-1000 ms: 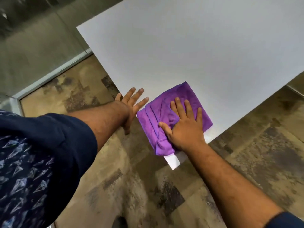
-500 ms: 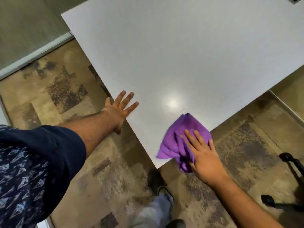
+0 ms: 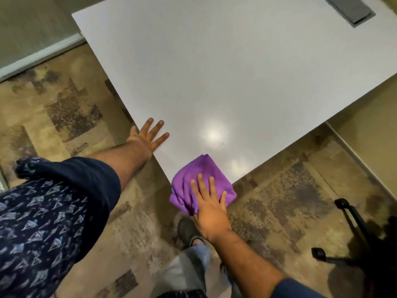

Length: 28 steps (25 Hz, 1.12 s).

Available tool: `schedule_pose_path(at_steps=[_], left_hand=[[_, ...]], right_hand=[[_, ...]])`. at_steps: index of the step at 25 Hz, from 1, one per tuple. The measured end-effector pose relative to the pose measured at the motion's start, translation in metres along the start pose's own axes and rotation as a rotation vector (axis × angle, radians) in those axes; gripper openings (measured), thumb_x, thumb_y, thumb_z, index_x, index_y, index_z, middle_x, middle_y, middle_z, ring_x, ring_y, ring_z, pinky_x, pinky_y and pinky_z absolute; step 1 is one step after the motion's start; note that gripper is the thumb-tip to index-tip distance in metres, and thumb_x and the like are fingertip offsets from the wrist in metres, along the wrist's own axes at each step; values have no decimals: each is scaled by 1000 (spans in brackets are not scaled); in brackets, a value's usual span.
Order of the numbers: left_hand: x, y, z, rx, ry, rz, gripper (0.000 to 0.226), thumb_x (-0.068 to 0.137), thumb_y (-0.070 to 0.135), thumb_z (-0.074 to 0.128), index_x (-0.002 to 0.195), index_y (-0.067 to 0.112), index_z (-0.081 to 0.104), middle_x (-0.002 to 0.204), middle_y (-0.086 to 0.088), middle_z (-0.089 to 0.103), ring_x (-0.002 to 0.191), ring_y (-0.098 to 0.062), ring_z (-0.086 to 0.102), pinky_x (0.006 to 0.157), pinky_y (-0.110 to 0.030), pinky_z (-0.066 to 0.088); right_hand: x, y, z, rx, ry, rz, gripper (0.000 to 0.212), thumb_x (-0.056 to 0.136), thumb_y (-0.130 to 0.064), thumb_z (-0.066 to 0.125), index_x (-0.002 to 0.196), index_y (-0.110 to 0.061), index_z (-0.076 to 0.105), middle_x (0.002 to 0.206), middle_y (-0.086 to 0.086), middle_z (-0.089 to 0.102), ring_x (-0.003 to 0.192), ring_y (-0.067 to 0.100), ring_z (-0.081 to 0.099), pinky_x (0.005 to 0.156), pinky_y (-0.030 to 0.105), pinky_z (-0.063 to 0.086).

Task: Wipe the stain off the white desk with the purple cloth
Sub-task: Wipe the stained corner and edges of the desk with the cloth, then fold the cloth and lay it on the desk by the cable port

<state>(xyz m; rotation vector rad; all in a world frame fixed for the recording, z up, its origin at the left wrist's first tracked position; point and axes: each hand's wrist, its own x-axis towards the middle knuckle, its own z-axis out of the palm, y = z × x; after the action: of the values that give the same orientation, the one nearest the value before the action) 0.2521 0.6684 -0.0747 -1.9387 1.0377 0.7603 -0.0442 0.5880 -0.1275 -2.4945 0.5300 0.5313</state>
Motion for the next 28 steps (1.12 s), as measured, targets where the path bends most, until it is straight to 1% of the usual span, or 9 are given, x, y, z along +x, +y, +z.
schedule_pose_path(at_steps=[4,7,9,12,14,16,19,22,28], left_hand=[[-28,16,14,-366,168,135,138,73,5,79,159,18,-29,163,-18,-41,155,-43,-26,123,-51,35],[-50,56,38,-1080,267,185,100,84,2,75,165,14,18,174,-11,1,162,-34,1,128,-42,23],[-74,92,59,-1696,417,56,68,92,-3,70,154,3,43,163,-18,39,152,-39,36,121,-35,34],[-117,154,67,-2312,498,-266,33,103,16,61,135,7,60,140,-18,64,130,-35,61,100,-37,50],[-142,193,55,-2620,375,-256,47,102,44,57,136,12,59,141,-17,65,126,-31,64,101,-43,51],[-159,223,34,-2825,163,-22,74,96,68,46,142,11,56,144,-18,62,130,-33,61,110,-50,46],[-181,254,-22,-2973,124,327,81,97,74,43,148,12,55,151,-17,58,141,-35,54,118,-54,41],[-195,261,-79,-3029,350,288,69,88,40,79,145,8,58,143,-18,64,131,-33,64,107,-49,54],[-217,270,-163,-2296,610,88,35,99,31,67,133,24,62,121,0,78,106,-14,76,78,-28,62]], right_hand=[[-21,-2,-18,212,-204,-163,82,103,-18,58,168,-37,12,179,-8,3,165,23,-7,130,64,0],[-31,0,-54,561,-182,-172,41,109,-21,52,150,-18,54,153,10,59,142,26,52,123,52,37],[-38,6,-86,963,-145,-24,29,110,-24,53,135,-16,66,132,14,73,118,24,68,111,48,51],[-44,28,-132,1580,-258,220,40,105,-27,61,140,-7,64,132,19,74,119,33,73,104,46,58],[-54,44,-161,1811,-366,309,48,100,-26,68,141,-2,64,130,21,74,114,34,75,97,46,62],[-64,55,-182,1921,-445,271,44,99,-24,68,137,-3,67,131,21,74,113,34,75,95,47,62],[-83,80,-213,1976,-482,188,39,97,-27,69,130,-6,74,128,19,75,111,33,76,96,47,61],[-94,112,-245,1909,-489,104,59,94,-41,74,141,-7,66,141,20,68,125,35,70,107,49,56],[-103,184,-298,1310,-242,-35,67,74,-71,82,127,-31,74,130,5,77,123,25,72,103,42,56]])
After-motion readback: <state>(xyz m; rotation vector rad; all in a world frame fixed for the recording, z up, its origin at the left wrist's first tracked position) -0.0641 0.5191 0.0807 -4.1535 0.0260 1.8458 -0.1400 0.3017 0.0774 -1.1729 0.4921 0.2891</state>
